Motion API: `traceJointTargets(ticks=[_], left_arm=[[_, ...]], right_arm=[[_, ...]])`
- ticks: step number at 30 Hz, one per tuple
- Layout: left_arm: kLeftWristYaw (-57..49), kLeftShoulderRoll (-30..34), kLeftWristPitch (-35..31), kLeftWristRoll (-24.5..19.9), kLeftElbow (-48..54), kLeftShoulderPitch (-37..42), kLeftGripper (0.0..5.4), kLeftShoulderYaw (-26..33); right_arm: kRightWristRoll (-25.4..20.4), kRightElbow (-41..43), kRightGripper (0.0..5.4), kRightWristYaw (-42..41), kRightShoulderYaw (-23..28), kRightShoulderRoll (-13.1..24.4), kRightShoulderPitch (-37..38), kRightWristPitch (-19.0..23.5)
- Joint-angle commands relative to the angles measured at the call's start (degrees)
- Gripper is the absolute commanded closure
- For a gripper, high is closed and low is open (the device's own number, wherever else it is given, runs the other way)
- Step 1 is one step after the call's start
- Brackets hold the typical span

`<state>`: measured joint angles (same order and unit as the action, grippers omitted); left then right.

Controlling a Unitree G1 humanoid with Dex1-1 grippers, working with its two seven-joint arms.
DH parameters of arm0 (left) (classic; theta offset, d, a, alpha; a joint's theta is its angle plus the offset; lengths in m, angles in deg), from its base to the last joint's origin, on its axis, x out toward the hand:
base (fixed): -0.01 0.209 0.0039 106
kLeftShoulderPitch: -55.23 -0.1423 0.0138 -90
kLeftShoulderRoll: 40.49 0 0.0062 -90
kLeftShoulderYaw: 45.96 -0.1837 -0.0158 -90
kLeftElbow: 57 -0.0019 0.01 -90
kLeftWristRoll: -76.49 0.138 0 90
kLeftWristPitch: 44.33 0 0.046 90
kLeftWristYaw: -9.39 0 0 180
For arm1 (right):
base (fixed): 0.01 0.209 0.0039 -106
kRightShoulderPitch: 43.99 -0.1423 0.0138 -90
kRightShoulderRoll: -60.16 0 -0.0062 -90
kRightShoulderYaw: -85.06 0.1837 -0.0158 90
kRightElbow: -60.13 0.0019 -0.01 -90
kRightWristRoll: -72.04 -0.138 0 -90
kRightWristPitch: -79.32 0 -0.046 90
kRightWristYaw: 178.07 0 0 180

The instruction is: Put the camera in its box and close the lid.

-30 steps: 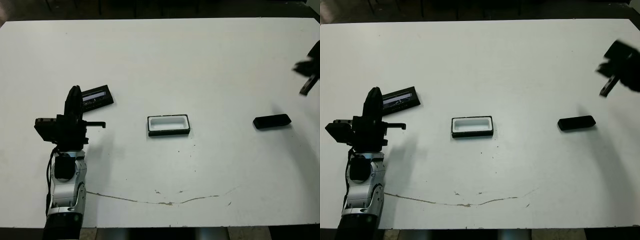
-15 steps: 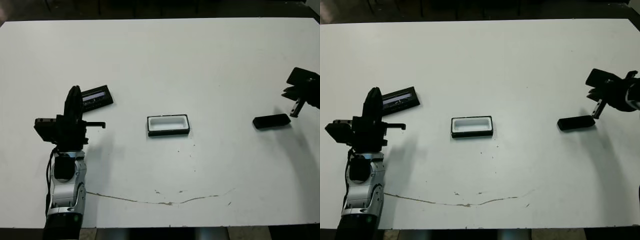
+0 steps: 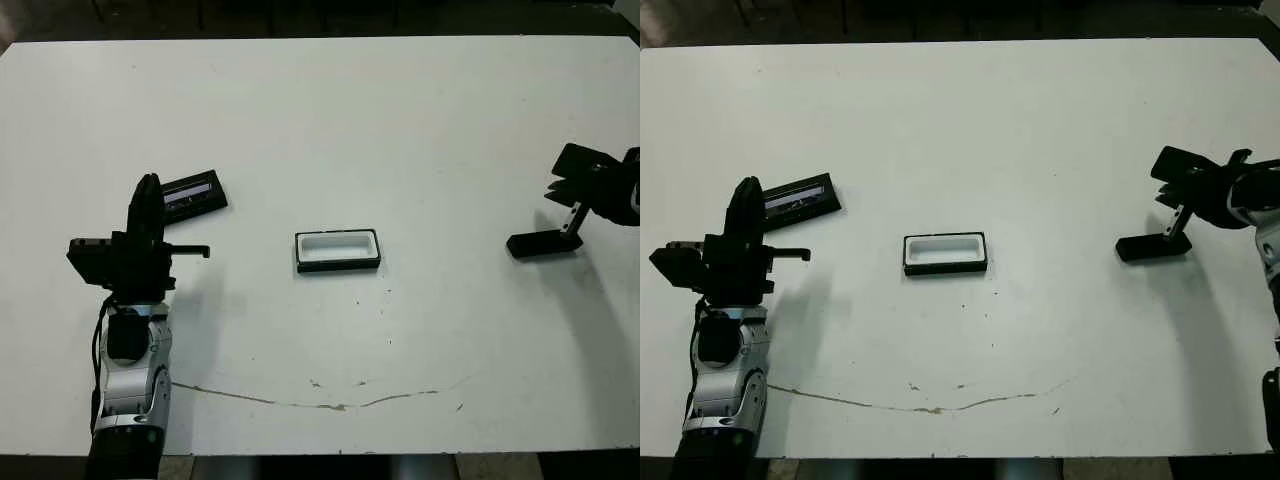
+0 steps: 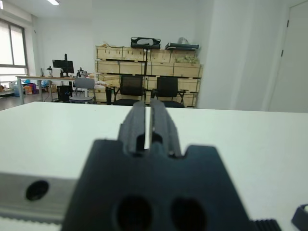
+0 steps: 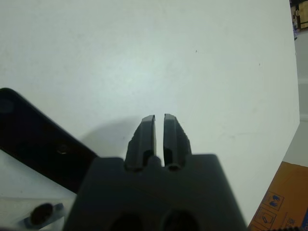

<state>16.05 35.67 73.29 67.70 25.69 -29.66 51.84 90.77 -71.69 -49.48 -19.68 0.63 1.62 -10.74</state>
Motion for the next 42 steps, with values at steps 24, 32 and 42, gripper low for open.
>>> traceJointTargets(ticks=[24, 32, 42], left_arm=[[0.7, 0.4, 0.6, -0.2, -1.3, -1.4, 5.39, 0.9], [0.9, 0.5, 0.8, -0.3, -1.4, -1.6, 5.39, 1.2], [0.5, 0.4, 1.0, 0.3, -1.2, -1.8, 5.39, 1.1]], right_arm=[[2.6, 51.3, 5.4, -21.2, -3.4, 7.5, 13.5, 39.3], [-0.4, 55.2, 5.4, -21.7, -1.5, 11.7, 17.2, 40.9], [-4.0, 57.2, 5.4, -16.9, 2.4, 11.4, 18.7, 41.4]])
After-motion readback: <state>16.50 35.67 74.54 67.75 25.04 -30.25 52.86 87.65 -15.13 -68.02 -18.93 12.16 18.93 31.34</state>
